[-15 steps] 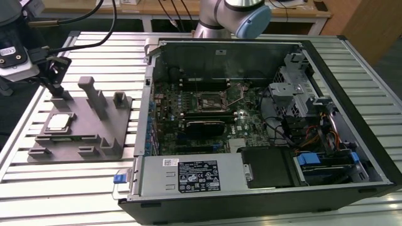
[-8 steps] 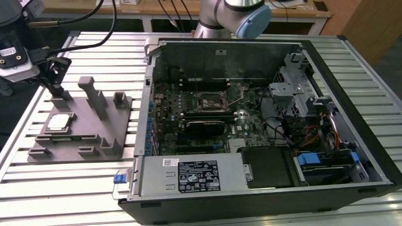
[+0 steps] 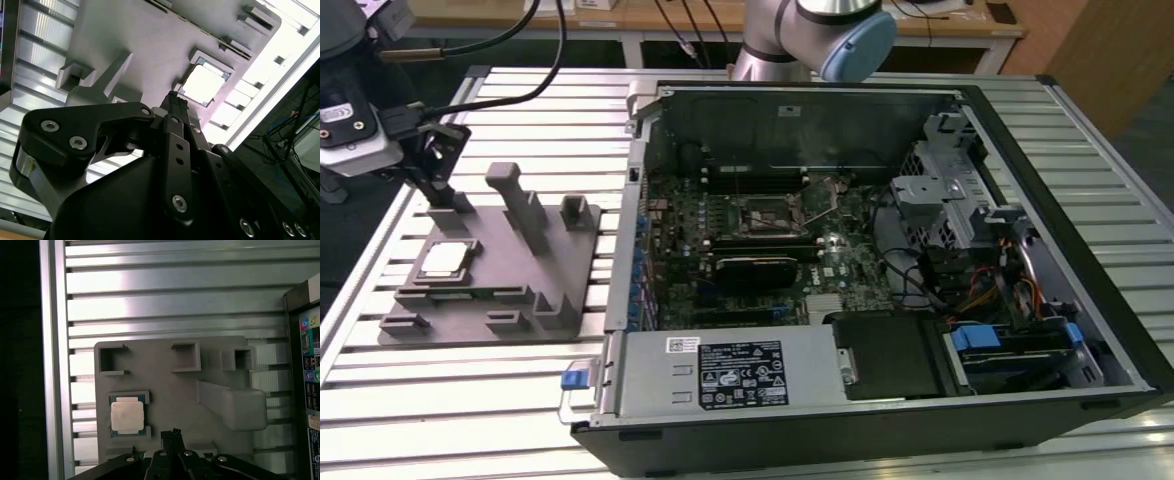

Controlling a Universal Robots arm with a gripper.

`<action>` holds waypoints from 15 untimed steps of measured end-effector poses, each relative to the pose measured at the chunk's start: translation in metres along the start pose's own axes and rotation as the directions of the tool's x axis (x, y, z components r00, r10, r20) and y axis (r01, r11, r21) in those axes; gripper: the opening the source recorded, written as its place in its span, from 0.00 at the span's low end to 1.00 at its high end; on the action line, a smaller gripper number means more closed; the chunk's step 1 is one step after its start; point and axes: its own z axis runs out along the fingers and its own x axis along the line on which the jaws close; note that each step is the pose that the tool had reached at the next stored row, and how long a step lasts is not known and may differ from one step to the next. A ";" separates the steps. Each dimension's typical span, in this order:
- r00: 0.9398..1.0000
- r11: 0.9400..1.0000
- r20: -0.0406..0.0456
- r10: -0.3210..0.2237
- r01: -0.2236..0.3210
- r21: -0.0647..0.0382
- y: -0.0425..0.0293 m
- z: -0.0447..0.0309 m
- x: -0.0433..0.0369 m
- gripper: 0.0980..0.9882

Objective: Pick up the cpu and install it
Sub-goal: 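Pick up the cpu and move it towards the insertion slot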

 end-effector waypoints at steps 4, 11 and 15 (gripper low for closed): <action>1.000 1.000 0.000 0.000 0.000 0.000 -0.0003 0.0020 0.0031 0.01; 1.000 1.000 0.000 0.000 0.000 0.000 -0.0012 0.0091 0.0091 0.01; 1.000 1.000 0.000 0.000 0.000 0.000 -0.0018 0.0140 0.0131 0.01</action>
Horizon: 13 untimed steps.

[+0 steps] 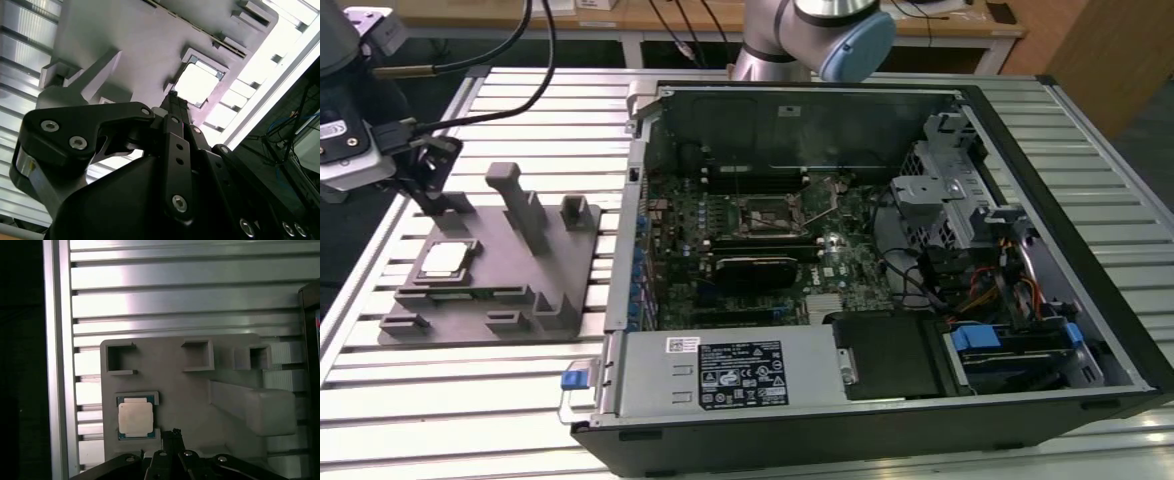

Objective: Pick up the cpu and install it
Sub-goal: 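Pick up the cpu and move it towards the insertion slot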

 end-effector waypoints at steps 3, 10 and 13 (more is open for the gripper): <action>1.000 1.000 0.000 0.000 0.000 0.000 -0.0005 0.0040 0.0034 0.01; 1.000 1.000 0.000 0.000 0.000 0.000 -0.0016 0.0121 0.0118 0.01; 1.000 1.000 0.000 0.000 0.000 0.000 -0.0019 0.0153 0.0151 0.01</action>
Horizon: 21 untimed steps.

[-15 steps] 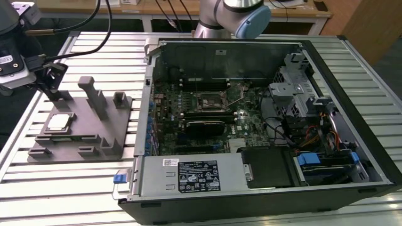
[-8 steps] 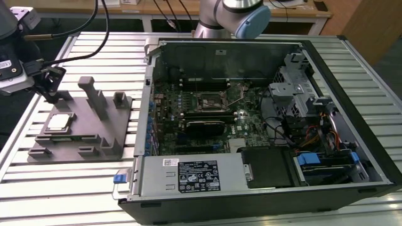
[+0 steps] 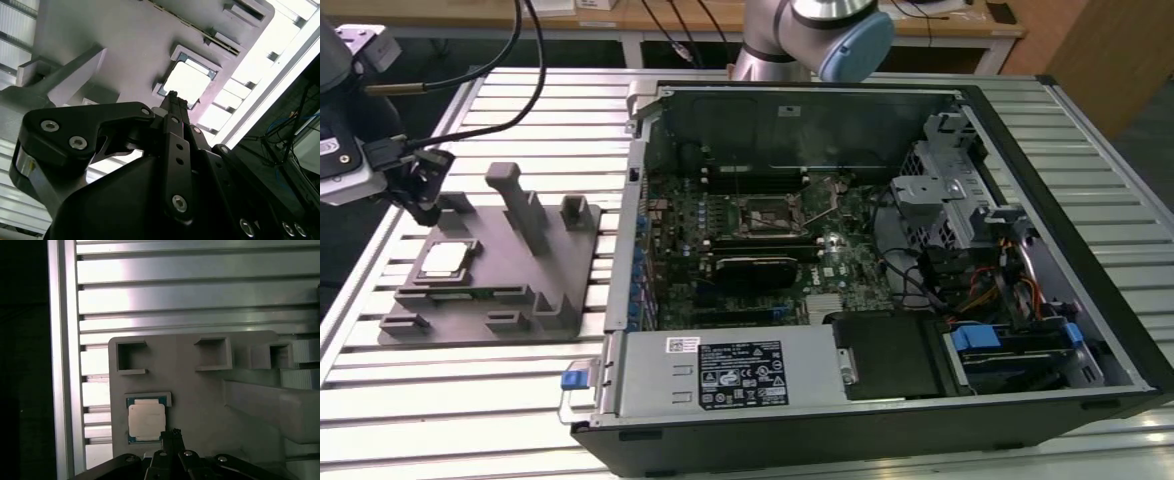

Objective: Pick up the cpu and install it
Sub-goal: 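Pick up the cpu and move it towards the insertion slot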

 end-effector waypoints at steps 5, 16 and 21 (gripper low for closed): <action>1.000 1.000 0.000 0.000 0.000 0.000 -0.0005 0.0052 0.0042 0.01; 1.000 1.000 0.000 0.000 0.000 0.000 -0.0018 0.0192 0.0123 0.01; 1.000 1.000 0.000 0.000 0.000 0.000 -0.0025 0.0266 0.0169 0.01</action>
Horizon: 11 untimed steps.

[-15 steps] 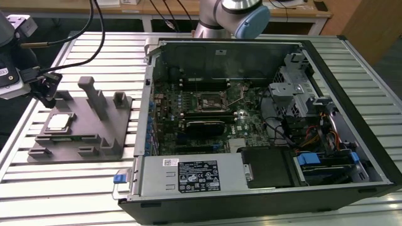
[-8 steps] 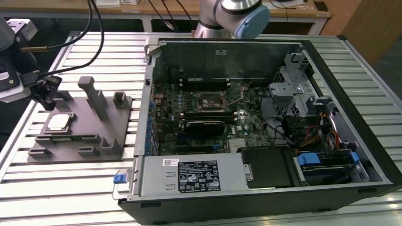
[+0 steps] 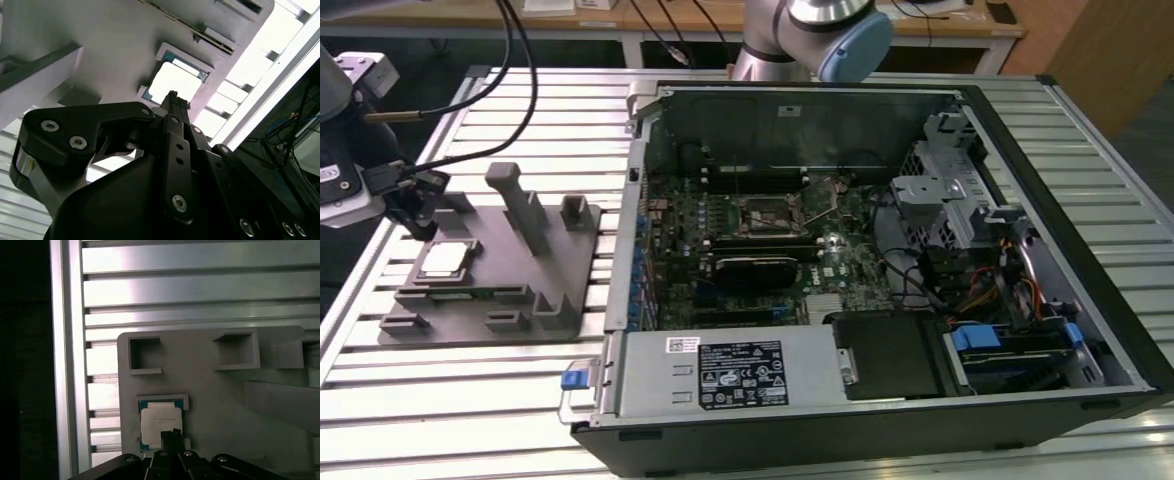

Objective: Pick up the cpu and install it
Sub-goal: 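Pick up the cpu and move it towards the insertion slot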

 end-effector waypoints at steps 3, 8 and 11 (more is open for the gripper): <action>1.000 1.000 0.000 0.000 0.000 0.000 -0.0004 0.0046 0.0029 0.01; 1.000 1.000 0.000 0.000 0.000 0.000 -0.0010 0.0115 0.0067 0.01; 1.000 1.000 0.000 0.000 0.000 0.000 -0.0013 0.0153 0.0083 0.01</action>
